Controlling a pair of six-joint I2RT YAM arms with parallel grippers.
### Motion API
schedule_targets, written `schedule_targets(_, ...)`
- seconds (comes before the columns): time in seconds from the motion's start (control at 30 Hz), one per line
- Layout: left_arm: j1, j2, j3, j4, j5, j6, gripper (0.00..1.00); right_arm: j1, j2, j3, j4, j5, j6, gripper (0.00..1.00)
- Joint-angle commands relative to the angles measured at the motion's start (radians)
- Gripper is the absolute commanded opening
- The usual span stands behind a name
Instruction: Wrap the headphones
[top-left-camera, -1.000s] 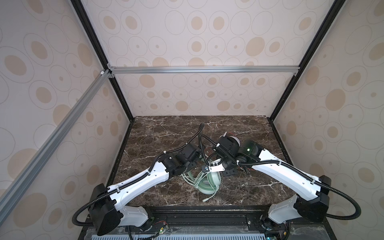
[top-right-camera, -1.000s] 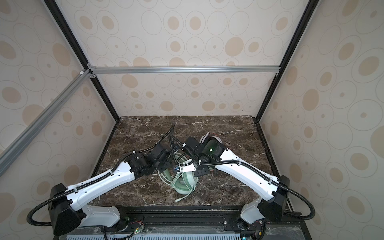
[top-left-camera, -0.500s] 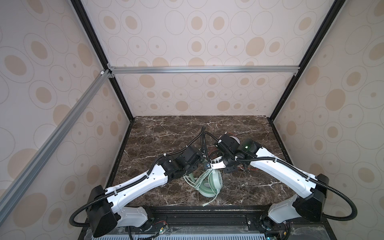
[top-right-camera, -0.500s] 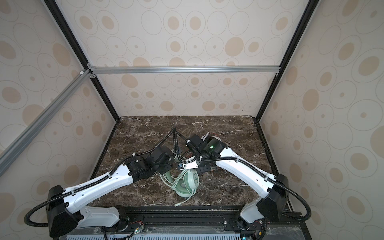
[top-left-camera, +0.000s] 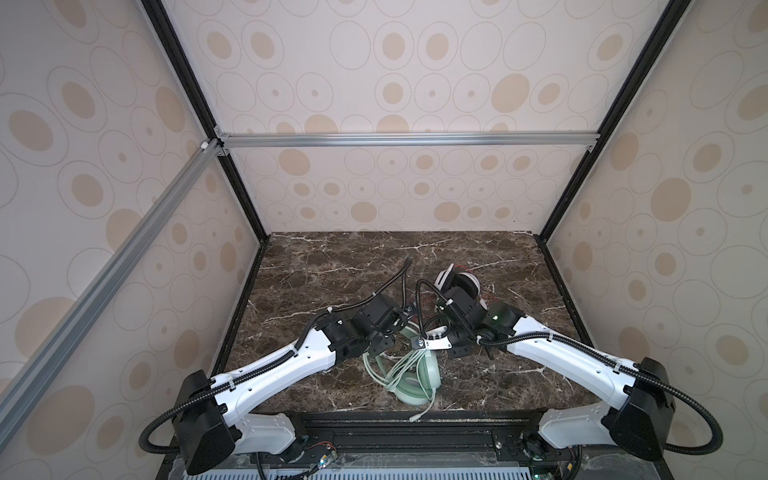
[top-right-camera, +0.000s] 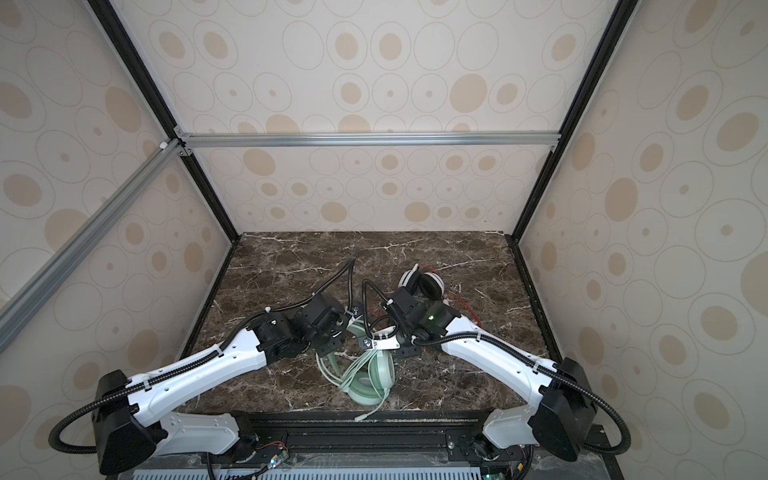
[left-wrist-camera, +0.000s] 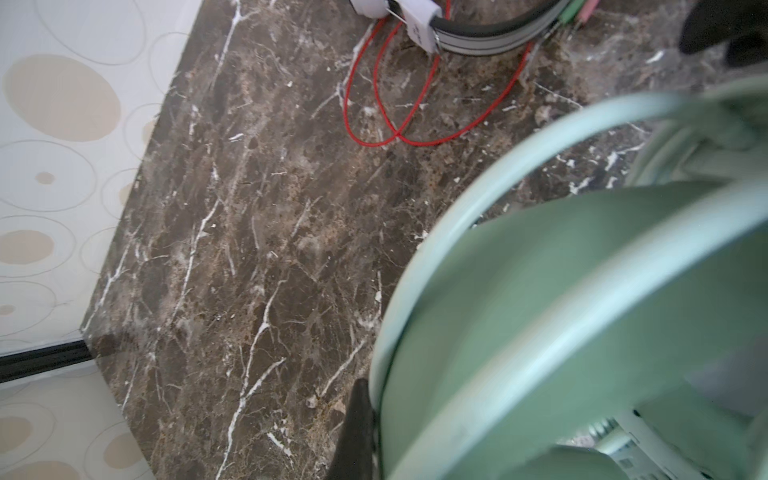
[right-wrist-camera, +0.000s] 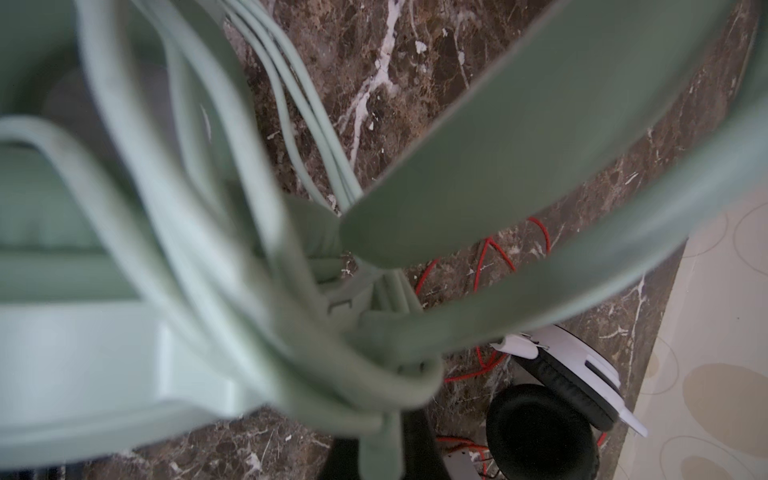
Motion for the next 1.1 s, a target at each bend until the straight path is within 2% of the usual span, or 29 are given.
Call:
schedule_targets(0.0,-0.018,-0.018,0.070,-0.003,0.211,-0.005,0.00,-0.023,-0.038,-0.069,0.179,0.000,0.011,0.00)
schedule_targets(0.23,-0.018,0.047,0.104,-0.034,0.229,-0.005,0.00,-0.023,-0.081,-0.135,0.235,-0.039,0.058,0.01)
schedule_targets(0.6,-0.014,0.112,0.114,-0.039,0.164,0.005,0.00,-0.023,-0.100,-0.168,0.281,0.031,0.091,0.32)
schedule_targets(0.87,0.014,0.150,0.118,-0.038,0.138,0.005,0.00,-0.022,-0.110,-0.177,0.275,0.067,0.120,0.39)
schedule_targets(1.07,0.036,0.163,0.126,-0.040,0.139,0.006,0.00,-0.036,-0.100,-0.190,0.261,0.132,0.225,0.40)
